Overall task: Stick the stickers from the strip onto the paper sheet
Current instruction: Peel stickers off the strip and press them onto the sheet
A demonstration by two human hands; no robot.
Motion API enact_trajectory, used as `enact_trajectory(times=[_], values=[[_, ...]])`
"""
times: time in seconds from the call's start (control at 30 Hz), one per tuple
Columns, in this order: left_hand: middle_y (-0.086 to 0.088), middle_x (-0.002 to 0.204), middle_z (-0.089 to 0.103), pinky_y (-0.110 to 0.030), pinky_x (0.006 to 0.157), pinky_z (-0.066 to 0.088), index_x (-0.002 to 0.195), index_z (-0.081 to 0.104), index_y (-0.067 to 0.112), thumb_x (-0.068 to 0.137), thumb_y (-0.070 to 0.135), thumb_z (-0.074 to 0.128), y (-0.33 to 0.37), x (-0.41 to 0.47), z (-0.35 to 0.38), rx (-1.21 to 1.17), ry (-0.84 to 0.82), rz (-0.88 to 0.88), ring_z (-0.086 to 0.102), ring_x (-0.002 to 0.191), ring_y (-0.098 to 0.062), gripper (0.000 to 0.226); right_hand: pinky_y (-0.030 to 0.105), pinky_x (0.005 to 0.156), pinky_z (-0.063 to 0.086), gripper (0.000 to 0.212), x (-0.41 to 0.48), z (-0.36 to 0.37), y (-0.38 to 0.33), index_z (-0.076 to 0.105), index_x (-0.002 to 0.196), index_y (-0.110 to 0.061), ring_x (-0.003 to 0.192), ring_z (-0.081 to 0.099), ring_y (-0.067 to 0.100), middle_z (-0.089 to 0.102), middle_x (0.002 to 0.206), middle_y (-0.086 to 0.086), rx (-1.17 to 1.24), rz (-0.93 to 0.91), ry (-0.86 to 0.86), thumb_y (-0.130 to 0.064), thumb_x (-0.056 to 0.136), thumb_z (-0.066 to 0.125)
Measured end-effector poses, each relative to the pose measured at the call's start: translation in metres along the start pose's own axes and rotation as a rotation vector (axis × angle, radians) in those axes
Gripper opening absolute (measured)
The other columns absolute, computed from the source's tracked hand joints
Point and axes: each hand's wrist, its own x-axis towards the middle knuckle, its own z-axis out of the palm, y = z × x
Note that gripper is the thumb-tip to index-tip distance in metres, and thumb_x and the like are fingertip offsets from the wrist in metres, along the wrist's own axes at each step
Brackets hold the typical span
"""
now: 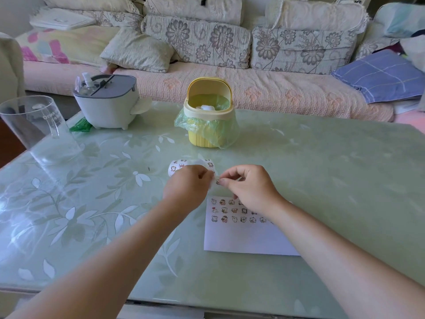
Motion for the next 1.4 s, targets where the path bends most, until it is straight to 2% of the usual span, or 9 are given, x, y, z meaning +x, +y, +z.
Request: enact_trajectory(times=[0.13, 0.2, 0.27, 0.43, 0.63, 0.77, 0.9, 1.07, 1.4], values=[[0.012, 0.086, 0.064, -0.026, 0.059, 0.042, 0.101, 0.065, 0.035, 0.092, 0.057, 0.048, 0.008, -0.008, 0.004, 0.235, 0.054, 0.125, 0.057, 0.076, -0.011, 0.030, 0.018, 0.044, 0.042, 0.007, -0.004, -0.012, 0.001, 0.076, 0.081, -0.021, 0.046, 0.054, 0.010, 0.059, 0.051, -0.013, 0.064, 0.122, -0.043, -0.018, 0.087, 0.077], [0.009, 0.104, 0.060, -0.030, 0.068, 0.047, 0.117, 0.060, 0.032, 0.091, 0.058, 0.050, 0.010, -0.012, 0.007, 0.246, 0.121, 0.208, 0.057, 0.088, -0.013, 0.038, 0.019, 0.045, 0.042, 0.003, -0.006, -0.018, 0.002, 0.076, 0.084, -0.019, 0.046, 0.054, 0.010, 0.060, 0.050, -0.013, 0.089, 0.157, -0.058, -0.018, 0.087, 0.077], [0.007, 0.110, 0.055, -0.031, 0.070, 0.047, 0.124, 0.053, 0.029, 0.091, 0.055, 0.052, 0.013, -0.015, 0.009, 0.188, 0.165, 0.256, 0.056, 0.096, -0.015, 0.042, 0.022, 0.047, 0.044, 0.002, -0.009, -0.024, 0.004, 0.075, 0.086, -0.018, 0.047, 0.055, 0.010, 0.063, 0.054, -0.013, 0.095, 0.182, -0.062, -0.018, 0.087, 0.077], [0.011, 0.101, 0.052, -0.027, 0.066, 0.045, 0.113, 0.060, 0.028, 0.093, 0.037, 0.057, 0.020, -0.019, 0.016, 0.105, 0.126, 0.447, 0.052, 0.085, -0.007, 0.021, 0.025, 0.045, 0.042, 0.002, -0.016, -0.042, 0.014, 0.075, 0.087, -0.015, 0.050, 0.055, 0.013, 0.072, 0.074, 0.000, 0.080, 0.272, -0.058, -0.013, 0.086, 0.075], [0.010, 0.107, 0.058, -0.036, 0.080, 0.050, 0.109, 0.066, 0.029, 0.090, 0.031, 0.064, 0.034, -0.031, 0.055, 0.144, -0.143, 0.681, 0.055, 0.099, -0.012, 0.020, 0.022, 0.042, 0.035, 0.001, -0.038, -0.083, 0.037, 0.075, 0.083, -0.013, 0.050, 0.053, 0.015, 0.066, 0.064, -0.001, -0.002, 0.368, -0.022, -0.013, 0.082, 0.076], [0.006, 0.107, 0.060, -0.038, 0.081, 0.049, 0.110, 0.067, 0.027, 0.088, 0.035, 0.064, 0.033, -0.034, 0.066, 0.212, -0.198, 0.806, 0.054, 0.096, -0.018, 0.023, 0.021, 0.044, 0.033, 0.006, -0.046, -0.096, 0.045, 0.073, 0.082, -0.012, 0.049, 0.053, 0.013, 0.066, 0.064, -0.001, -0.081, 0.403, -0.046, -0.017, 0.080, 0.076], [0.008, 0.111, 0.059, -0.034, 0.088, 0.044, 0.115, 0.066, 0.027, 0.089, 0.043, 0.060, 0.033, -0.038, 0.077, 0.258, -0.177, 0.842, 0.052, 0.098, -0.018, 0.031, 0.018, 0.043, 0.031, 0.007, -0.051, -0.109, 0.058, 0.072, 0.080, -0.012, 0.045, 0.051, 0.012, 0.067, 0.064, 0.000, -0.135, 0.441, -0.053, -0.016, 0.083, 0.076], [0.009, 0.116, 0.056, -0.032, 0.085, 0.045, 0.119, 0.064, 0.028, 0.090, 0.043, 0.060, 0.036, -0.042, 0.083, 0.237, -0.227, 0.847, 0.049, 0.104, -0.015, 0.033, 0.020, 0.044, 0.032, 0.005, -0.054, -0.115, 0.067, 0.074, 0.083, -0.013, 0.047, 0.054, 0.012, 0.075, 0.092, 0.016, -0.200, 0.451, -0.067, -0.018, 0.083, 0.076], [0.010, 0.117, 0.054, -0.031, 0.085, 0.045, 0.120, 0.064, 0.033, 0.090, 0.039, 0.060, 0.038, -0.044, 0.086, 0.255, -0.278, 0.845, 0.046, 0.106, -0.013, 0.031, 0.021, 0.045, 0.036, 0.004, -0.052, -0.117, 0.067, 0.075, 0.078, -0.015, 0.051, 0.055, 0.015, 0.075, 0.086, 0.016, -0.240, 0.445, -0.108, -0.018, 0.081, 0.077]])
